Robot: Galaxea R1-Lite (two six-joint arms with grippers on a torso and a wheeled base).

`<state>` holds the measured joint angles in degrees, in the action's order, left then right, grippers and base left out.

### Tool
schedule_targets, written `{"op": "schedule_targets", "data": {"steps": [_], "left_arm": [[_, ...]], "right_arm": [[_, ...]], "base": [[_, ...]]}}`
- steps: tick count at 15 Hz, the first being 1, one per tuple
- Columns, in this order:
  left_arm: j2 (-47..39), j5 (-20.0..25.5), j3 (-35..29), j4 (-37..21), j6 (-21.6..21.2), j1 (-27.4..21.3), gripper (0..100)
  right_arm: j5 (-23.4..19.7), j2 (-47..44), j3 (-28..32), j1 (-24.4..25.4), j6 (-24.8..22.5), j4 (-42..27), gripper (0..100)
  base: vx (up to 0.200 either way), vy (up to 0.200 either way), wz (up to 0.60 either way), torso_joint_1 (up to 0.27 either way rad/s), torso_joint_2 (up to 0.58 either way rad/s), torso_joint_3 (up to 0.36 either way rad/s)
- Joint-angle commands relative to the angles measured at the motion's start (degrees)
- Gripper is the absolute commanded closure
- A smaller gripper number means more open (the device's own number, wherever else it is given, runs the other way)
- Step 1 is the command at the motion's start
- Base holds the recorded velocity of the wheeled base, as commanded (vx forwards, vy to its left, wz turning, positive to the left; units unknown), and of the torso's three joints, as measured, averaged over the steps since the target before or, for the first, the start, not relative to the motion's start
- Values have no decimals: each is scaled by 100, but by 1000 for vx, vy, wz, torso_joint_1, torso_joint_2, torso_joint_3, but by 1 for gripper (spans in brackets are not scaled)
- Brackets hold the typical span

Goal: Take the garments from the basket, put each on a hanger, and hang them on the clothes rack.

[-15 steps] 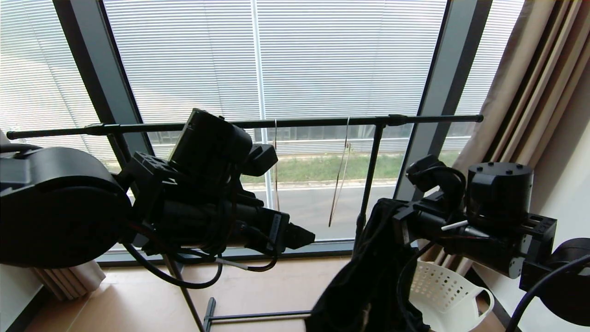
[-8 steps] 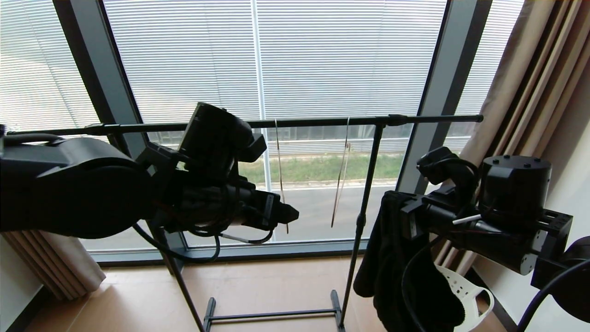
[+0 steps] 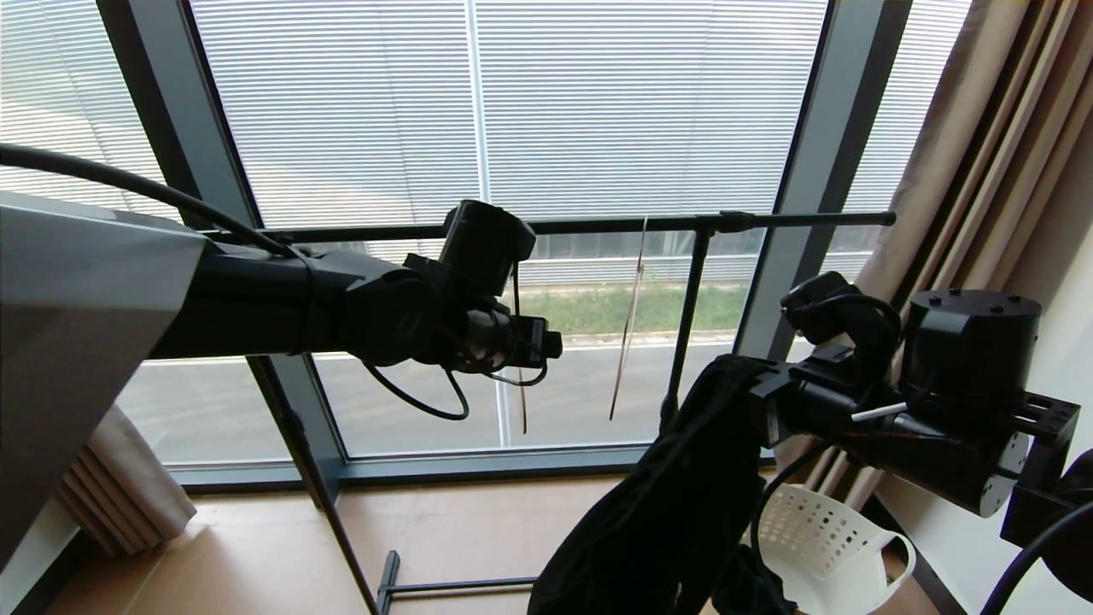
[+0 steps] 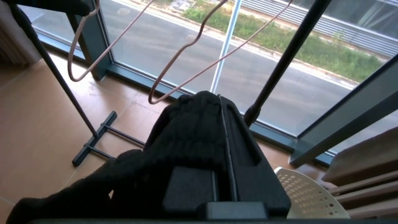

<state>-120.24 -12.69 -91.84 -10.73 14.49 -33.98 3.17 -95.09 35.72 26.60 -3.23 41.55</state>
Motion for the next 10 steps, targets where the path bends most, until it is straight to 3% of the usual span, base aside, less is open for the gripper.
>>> {"op": "schedule_targets", "data": {"steps": [1,10], "left_arm": [[-439,-14,-290,1,71,102,0],[-1204,-172,-1090,1,168,216,0]], "right_arm": [[8,-1,-12,21,-2,3,100],[8,-45,-56,29,-2,11,100]], "base": [[0,0,0,0,0,0],[0,0,0,0,0,0]]}}
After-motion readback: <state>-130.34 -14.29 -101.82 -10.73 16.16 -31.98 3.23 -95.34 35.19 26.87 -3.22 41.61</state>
